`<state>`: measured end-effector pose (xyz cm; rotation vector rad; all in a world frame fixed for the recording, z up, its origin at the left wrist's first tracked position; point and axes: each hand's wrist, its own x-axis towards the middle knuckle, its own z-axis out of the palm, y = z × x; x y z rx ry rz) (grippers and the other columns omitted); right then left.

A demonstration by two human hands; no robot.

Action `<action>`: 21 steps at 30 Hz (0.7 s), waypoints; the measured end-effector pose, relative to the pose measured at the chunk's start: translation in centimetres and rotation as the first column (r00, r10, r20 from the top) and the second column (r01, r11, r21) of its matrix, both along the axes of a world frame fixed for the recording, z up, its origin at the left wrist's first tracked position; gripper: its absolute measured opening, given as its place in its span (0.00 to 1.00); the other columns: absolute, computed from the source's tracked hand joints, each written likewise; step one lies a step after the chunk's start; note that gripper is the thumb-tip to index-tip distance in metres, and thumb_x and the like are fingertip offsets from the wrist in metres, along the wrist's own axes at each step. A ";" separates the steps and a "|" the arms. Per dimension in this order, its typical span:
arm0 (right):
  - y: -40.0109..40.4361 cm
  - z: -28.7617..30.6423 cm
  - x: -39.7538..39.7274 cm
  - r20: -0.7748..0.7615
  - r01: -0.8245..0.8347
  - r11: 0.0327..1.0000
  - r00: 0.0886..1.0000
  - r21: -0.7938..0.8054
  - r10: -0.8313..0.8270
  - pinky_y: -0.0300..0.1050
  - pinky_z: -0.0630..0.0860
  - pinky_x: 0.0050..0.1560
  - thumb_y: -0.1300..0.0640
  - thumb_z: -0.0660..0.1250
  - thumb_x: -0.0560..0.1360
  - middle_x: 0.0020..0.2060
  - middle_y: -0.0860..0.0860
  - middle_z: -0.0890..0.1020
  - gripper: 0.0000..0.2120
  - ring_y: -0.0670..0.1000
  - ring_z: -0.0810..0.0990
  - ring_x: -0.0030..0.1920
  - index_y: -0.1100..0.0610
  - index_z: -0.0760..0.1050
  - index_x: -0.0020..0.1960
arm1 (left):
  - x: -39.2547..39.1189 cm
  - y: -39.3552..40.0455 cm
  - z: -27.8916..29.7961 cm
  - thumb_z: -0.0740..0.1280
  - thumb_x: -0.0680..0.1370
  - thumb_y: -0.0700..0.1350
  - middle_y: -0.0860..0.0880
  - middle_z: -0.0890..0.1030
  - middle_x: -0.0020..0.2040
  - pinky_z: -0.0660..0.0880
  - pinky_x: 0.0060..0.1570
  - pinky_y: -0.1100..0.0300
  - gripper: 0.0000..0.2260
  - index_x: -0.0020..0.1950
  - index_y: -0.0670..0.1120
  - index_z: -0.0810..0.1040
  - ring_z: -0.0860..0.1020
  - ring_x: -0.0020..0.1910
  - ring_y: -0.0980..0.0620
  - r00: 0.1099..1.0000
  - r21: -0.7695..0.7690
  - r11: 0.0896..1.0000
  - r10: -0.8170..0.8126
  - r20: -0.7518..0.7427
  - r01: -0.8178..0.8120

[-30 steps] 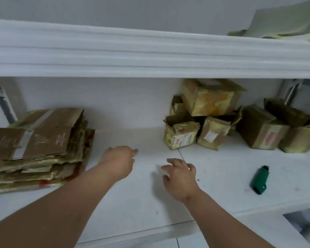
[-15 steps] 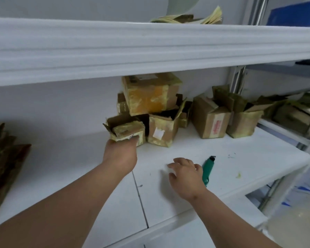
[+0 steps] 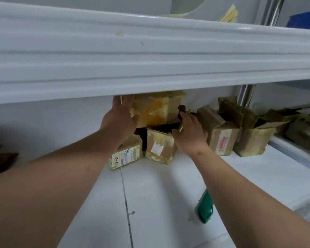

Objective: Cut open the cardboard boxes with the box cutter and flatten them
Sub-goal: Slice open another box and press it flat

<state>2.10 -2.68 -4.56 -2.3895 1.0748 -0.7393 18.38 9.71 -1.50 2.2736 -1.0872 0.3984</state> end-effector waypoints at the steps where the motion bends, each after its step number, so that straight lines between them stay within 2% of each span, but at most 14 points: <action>1: -0.5 0.4 0.3 0.001 -0.007 1.000 1.000 0.023 0.007 0.60 0.58 0.72 0.51 0.62 0.79 0.78 0.49 0.58 0.32 0.55 0.59 0.76 0.50 0.54 0.79 | 0.0 -0.2 0.0 0.65 0.79 0.52 0.51 0.55 0.77 0.71 0.43 0.55 0.29 0.77 0.59 0.55 0.79 0.55 0.42 1.000 -0.042 0.999 -0.009 -0.004 0.009; 3: -1.3 1.0 0.8 0.005 -0.032 0.998 0.999 0.053 0.031 0.60 0.60 0.72 0.51 0.63 0.78 0.77 0.50 0.60 0.34 0.56 0.62 0.75 0.50 0.52 0.80 | -0.3 -0.2 0.0 0.64 0.80 0.53 0.51 0.63 0.73 0.71 0.45 0.55 0.23 0.74 0.54 0.62 0.78 0.55 0.43 1.000 -0.121 0.993 -0.014 -0.014 0.012; 5: -1.4 1.1 0.9 0.024 -0.081 0.994 0.997 0.078 0.079 0.61 0.60 0.71 0.52 0.63 0.78 0.75 0.49 0.64 0.35 0.57 0.65 0.73 0.49 0.50 0.80 | -0.7 0.1 -0.3 0.64 0.80 0.51 0.52 0.66 0.72 0.72 0.47 0.56 0.20 0.72 0.51 0.67 0.77 0.55 0.45 1.000 -0.167 0.986 -0.006 -0.002 0.006; 8: -1.1 0.8 0.9 0.065 -0.159 0.979 0.986 0.126 0.152 0.62 0.57 0.73 0.52 0.64 0.77 0.73 0.48 0.67 0.39 0.56 0.66 0.72 0.47 0.45 0.80 | -1.5 1.0 -0.5 0.64 0.80 0.47 0.54 0.69 0.71 0.72 0.51 0.57 0.18 0.70 0.50 0.70 0.77 0.58 0.45 0.999 -0.226 0.974 0.029 0.019 -0.024; 11: -0.7 0.4 0.7 0.138 -0.190 0.968 0.976 0.165 0.168 0.61 0.55 0.74 0.54 0.65 0.77 0.72 0.46 0.70 0.40 0.56 0.69 0.71 0.45 0.43 0.80 | -3.0 2.3 -0.5 0.64 0.80 0.45 0.56 0.66 0.74 0.72 0.52 0.57 0.18 0.70 0.50 0.72 0.76 0.60 0.45 0.996 -0.262 0.962 0.081 0.025 -0.072; 14: 0.1 -0.2 0.5 0.240 -0.213 0.963 0.956 0.166 0.170 0.61 0.63 0.70 0.55 0.65 0.75 0.66 0.48 0.74 0.37 0.56 0.72 0.65 0.46 0.51 0.78 | -4.7 3.9 -0.6 0.65 0.80 0.45 0.58 0.60 0.77 0.67 0.53 0.60 0.17 0.69 0.52 0.72 0.75 0.64 0.45 0.991 -0.263 0.957 0.135 0.023 -0.124; 17: 1.8 -0.7 0.2 0.326 -0.252 0.953 0.927 0.170 0.187 0.64 0.72 0.61 0.52 0.65 0.70 0.56 0.51 0.77 0.30 0.58 0.77 0.57 0.49 0.60 0.70 | -6.2 5.9 -0.8 0.65 0.80 0.45 0.59 0.58 0.78 0.68 0.55 0.59 0.18 0.70 0.53 0.72 0.75 0.65 0.44 0.984 -0.239 0.956 0.180 0.006 -0.173; 19: 2.9 -0.8 -0.2 0.348 -0.289 0.936 0.914 0.200 0.208 0.65 0.74 0.59 0.50 0.64 0.67 0.53 0.50 0.77 0.28 0.58 0.78 0.53 0.49 0.60 0.65 | -7.1 7.5 -1.2 0.66 0.79 0.45 0.56 0.59 0.78 0.70 0.57 0.58 0.18 0.69 0.52 0.72 0.74 0.65 0.44 0.982 -0.230 0.956 0.189 0.013 -0.181; 21: 4.0 -1.0 -0.9 0.362 -0.310 0.931 0.905 0.194 0.225 0.63 0.71 0.62 0.47 0.65 0.68 0.54 0.50 0.77 0.27 0.56 0.78 0.53 0.49 0.61 0.63 | -7.8 9.3 -1.6 0.66 0.79 0.44 0.53 0.60 0.78 0.71 0.58 0.56 0.18 0.69 0.49 0.73 0.74 0.66 0.42 0.983 -0.228 0.959 0.179 0.041 -0.166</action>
